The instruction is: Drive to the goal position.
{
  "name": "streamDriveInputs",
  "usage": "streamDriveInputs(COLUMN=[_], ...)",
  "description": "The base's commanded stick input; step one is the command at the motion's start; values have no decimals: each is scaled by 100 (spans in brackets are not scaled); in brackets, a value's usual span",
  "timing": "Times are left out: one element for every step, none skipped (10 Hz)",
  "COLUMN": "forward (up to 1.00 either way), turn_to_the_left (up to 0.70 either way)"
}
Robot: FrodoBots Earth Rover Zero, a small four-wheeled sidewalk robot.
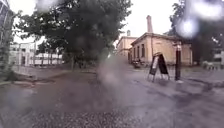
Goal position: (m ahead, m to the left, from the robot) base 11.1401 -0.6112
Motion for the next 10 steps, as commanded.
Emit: streamDriveInputs(forward=[70,70,70,70,70,70,70,70,70,70], turn_to_the_left=[-4,-11,-14,-13,-5,0,0,0,0,0])
